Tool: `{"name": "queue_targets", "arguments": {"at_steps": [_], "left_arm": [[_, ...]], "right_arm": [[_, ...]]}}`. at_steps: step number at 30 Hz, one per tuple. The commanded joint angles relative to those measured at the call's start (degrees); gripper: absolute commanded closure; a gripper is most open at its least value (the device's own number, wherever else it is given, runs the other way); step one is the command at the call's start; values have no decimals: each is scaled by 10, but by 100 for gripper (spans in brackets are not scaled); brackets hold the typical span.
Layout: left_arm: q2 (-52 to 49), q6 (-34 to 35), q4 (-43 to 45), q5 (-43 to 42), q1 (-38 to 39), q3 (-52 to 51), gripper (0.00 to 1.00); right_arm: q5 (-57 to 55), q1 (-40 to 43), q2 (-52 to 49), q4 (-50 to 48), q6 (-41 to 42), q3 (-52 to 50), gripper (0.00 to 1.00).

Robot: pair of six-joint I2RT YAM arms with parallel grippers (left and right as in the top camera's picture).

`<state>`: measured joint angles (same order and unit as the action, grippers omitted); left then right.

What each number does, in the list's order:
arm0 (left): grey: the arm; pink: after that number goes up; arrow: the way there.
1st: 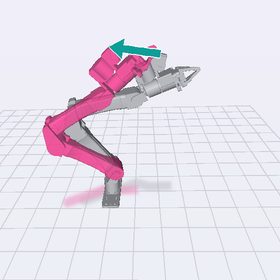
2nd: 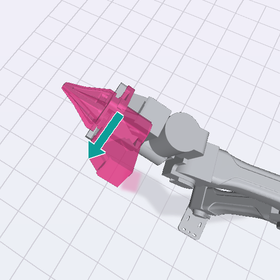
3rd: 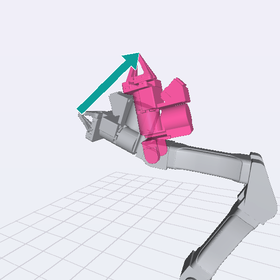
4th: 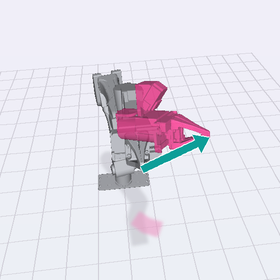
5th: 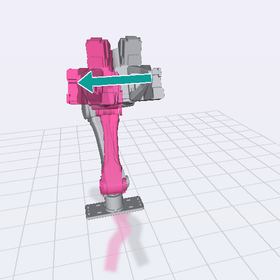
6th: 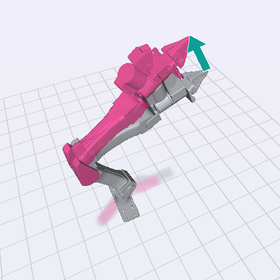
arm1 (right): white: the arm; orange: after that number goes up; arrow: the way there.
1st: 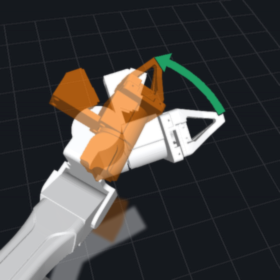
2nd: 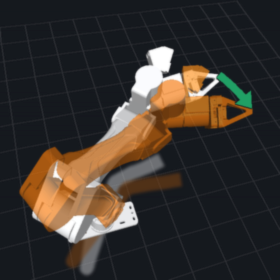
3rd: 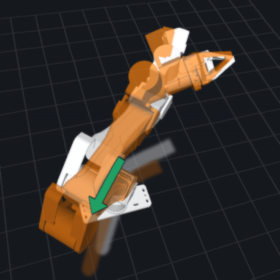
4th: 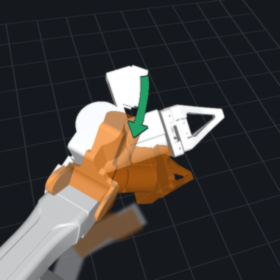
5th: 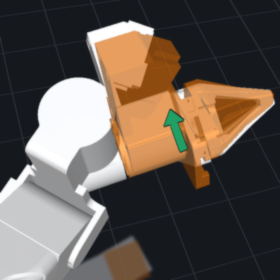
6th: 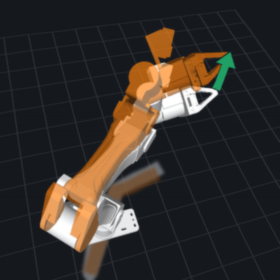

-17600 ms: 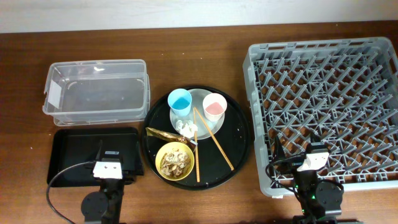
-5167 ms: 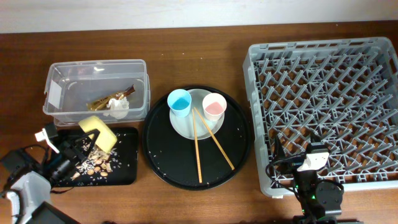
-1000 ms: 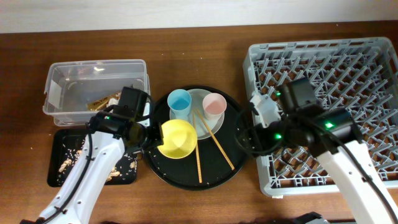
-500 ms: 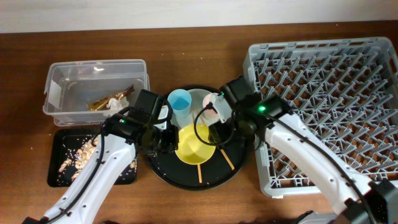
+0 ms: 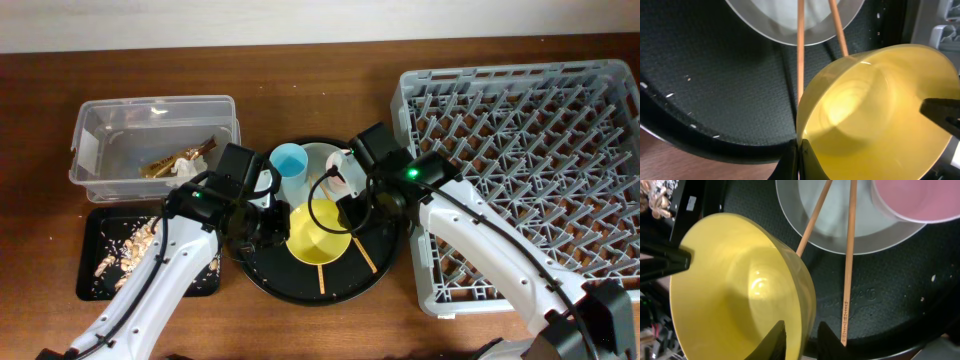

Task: Sort waste into correct bins and load items into the dishwasher rack
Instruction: 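Grasp the yellow bowl with the right gripper from the left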

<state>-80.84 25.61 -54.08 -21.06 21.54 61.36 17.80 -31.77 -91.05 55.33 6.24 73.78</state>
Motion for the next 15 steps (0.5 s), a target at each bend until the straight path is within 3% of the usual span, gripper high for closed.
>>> {"name": "queue_targets", "arguments": {"at_steps": [1, 2, 4, 7, 8, 9, 10, 11, 13, 15], "left_arm": [[11, 5, 5, -19, 2, 6, 100], [11, 5, 5, -19, 2, 6, 99], [11, 5, 5, -19, 2, 6, 100], [11, 5, 5, -22, 2, 6, 99], [11, 5, 5, -21, 2, 6, 91], [11, 5, 8, -21, 1, 6, 75], [11, 5, 10, -21, 1, 6, 66], [11, 5, 22, -21, 0, 6, 46], [11, 5, 36, -21, 0, 6, 31], [11, 5, 40, -21, 0, 6, 27]], "right_arm": [[-5, -5, -3, 3, 3, 6, 77], [-5, -5, -3, 3, 3, 6, 78], [-5, -5, -3, 3, 3, 6, 96], [-17, -5, -3, 3, 3, 7, 96], [-55, -4, -3, 3, 3, 7, 96], [-89, -3, -3, 0, 3, 7, 96], [-109, -2, -3, -2, 3, 7, 96], [-156, 2, -3, -13, 3, 9, 96], [-211, 9, -3, -27, 3, 17, 96], [-285, 20, -3, -42, 3, 35, 96]]}}
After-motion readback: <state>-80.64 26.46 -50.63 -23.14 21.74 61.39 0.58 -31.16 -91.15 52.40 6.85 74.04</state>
